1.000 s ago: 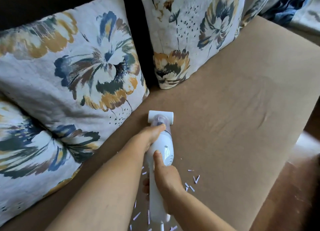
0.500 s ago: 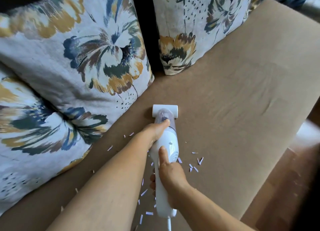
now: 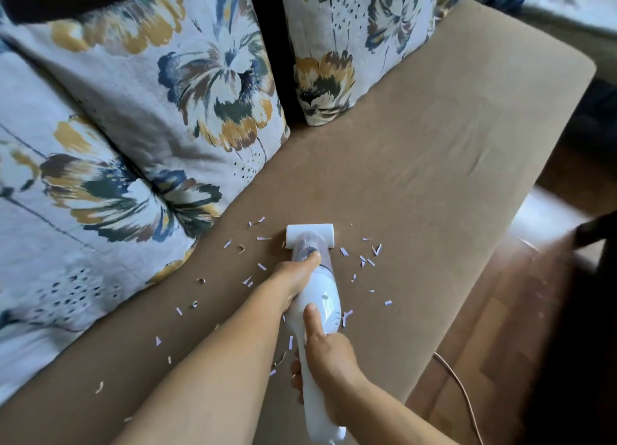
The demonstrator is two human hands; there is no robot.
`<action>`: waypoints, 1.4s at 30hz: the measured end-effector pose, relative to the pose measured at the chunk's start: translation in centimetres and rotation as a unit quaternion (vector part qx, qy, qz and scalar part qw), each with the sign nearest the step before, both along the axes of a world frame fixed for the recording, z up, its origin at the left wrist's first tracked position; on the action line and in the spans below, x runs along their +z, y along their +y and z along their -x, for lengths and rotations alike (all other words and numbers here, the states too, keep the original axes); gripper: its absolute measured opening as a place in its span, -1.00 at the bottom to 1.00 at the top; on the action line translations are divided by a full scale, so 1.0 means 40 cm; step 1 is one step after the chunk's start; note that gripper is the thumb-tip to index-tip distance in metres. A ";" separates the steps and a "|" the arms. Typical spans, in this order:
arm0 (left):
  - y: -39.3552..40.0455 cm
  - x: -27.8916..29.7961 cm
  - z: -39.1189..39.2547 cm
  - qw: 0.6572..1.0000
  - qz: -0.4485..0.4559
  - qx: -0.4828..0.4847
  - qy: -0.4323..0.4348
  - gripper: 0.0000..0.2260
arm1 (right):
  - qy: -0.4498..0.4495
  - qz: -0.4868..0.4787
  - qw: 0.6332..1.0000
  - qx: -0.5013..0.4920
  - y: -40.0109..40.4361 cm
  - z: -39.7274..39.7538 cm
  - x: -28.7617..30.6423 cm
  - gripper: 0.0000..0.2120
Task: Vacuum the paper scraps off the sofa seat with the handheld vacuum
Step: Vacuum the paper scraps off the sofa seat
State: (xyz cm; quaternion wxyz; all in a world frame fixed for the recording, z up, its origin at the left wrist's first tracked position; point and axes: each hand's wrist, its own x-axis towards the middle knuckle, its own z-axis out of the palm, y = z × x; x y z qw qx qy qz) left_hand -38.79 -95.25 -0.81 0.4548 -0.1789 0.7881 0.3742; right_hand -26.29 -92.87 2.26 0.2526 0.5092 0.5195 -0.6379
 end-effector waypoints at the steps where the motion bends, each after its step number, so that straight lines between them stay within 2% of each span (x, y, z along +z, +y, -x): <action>1: -0.005 0.014 -0.011 1.000 0.007 -0.007 0.005 -0.37 | 0.003 -0.002 1.000 -0.001 -0.005 -0.013 0.011 -0.35; 4: 0.000 0.073 -0.040 0.999 0.025 -0.044 0.019 -0.39 | 0.019 -0.011 1.000 -0.012 -0.004 -0.046 0.046 -0.35; 8: 0.047 0.117 -0.047 0.998 -0.007 -0.056 0.025 -0.34 | 0.044 -0.002 0.998 -0.049 0.014 -0.062 0.077 -0.27; 12: 0.123 0.124 -0.057 0.996 -0.016 -0.089 0.010 -0.34 | 0.059 -0.007 0.994 -0.095 0.067 -0.076 0.078 -0.28; 17: 0.238 0.091 -0.061 0.992 -0.011 -0.126 0.000 -0.34 | 0.061 -0.020 0.988 -0.140 0.149 -0.067 0.013 -0.28; 24: 0.309 0.012 -0.044 0.990 0.026 -0.141 -0.021 -0.35 | 0.056 0.028 0.986 -0.156 0.205 -0.046 -0.078 -0.24; 29: 0.287 0.019 -0.041 0.989 0.034 -0.141 -0.006 -0.41 | 0.037 0.031 0.984 -0.170 0.171 -0.036 -0.060 -0.27; 34: 0.222 0.029 -0.063 0.984 0.044 -0.170 -0.021 -0.38 | 0.019 0.057 0.979 -0.194 0.109 -0.056 0.000 -0.31; 39: 0.092 0.030 -0.122 0.983 0.040 -0.178 -0.030 -0.24 | -0.004 0.063 0.976 -0.206 -0.026 -0.104 0.025 -0.29; 42: 0.001 0.027 -0.158 0.983 0.030 -0.177 -0.026 -0.32 | -0.010 0.046 0.977 -0.208 -0.124 -0.140 0.021 -0.30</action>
